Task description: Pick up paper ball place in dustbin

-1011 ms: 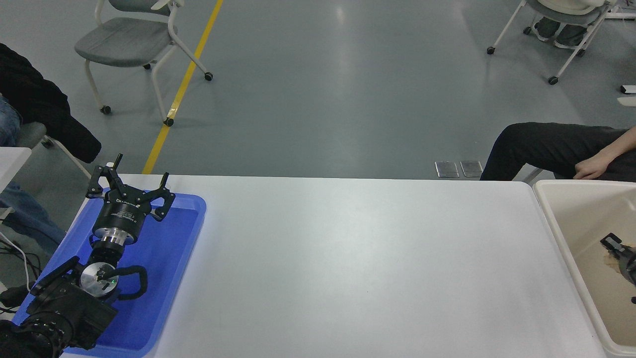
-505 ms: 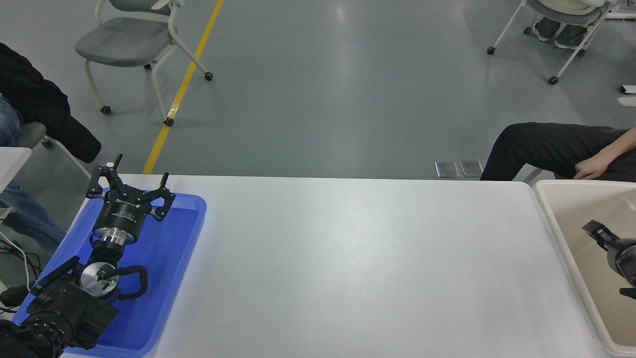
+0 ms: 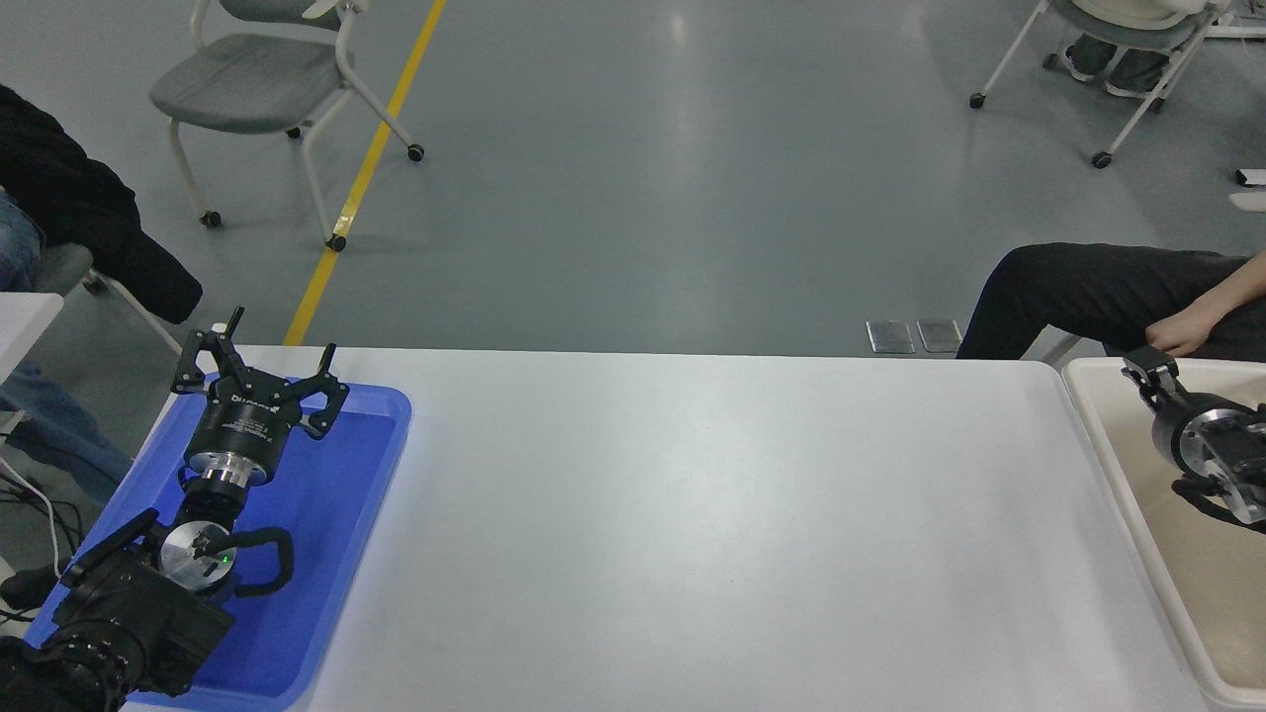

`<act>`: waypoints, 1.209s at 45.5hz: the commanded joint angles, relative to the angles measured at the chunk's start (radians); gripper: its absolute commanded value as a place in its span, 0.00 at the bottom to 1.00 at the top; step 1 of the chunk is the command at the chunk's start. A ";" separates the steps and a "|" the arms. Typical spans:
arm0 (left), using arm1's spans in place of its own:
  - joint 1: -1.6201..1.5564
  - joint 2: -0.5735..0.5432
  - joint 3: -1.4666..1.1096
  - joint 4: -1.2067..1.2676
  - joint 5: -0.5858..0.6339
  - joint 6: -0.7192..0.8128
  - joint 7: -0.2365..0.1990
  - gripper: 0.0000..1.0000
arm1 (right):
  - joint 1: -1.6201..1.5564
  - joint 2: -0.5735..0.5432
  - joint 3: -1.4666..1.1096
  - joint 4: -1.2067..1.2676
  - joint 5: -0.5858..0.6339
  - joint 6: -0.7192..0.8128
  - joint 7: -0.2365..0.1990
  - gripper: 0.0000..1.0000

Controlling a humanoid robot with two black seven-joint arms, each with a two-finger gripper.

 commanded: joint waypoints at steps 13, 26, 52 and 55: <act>0.001 0.000 0.000 -0.002 0.000 0.000 0.000 1.00 | -0.029 0.037 0.662 0.373 0.033 0.033 0.000 1.00; 0.001 0.000 0.000 -0.002 0.000 0.000 0.000 1.00 | -0.161 0.090 0.791 0.440 0.055 0.269 0.001 1.00; 0.001 0.000 -0.001 -0.002 0.000 0.000 0.000 1.00 | -0.323 0.102 0.818 0.423 0.096 0.485 0.003 1.00; 0.001 0.000 0.000 0.001 0.000 0.000 0.000 1.00 | -0.332 0.102 0.818 0.422 0.098 0.504 0.003 1.00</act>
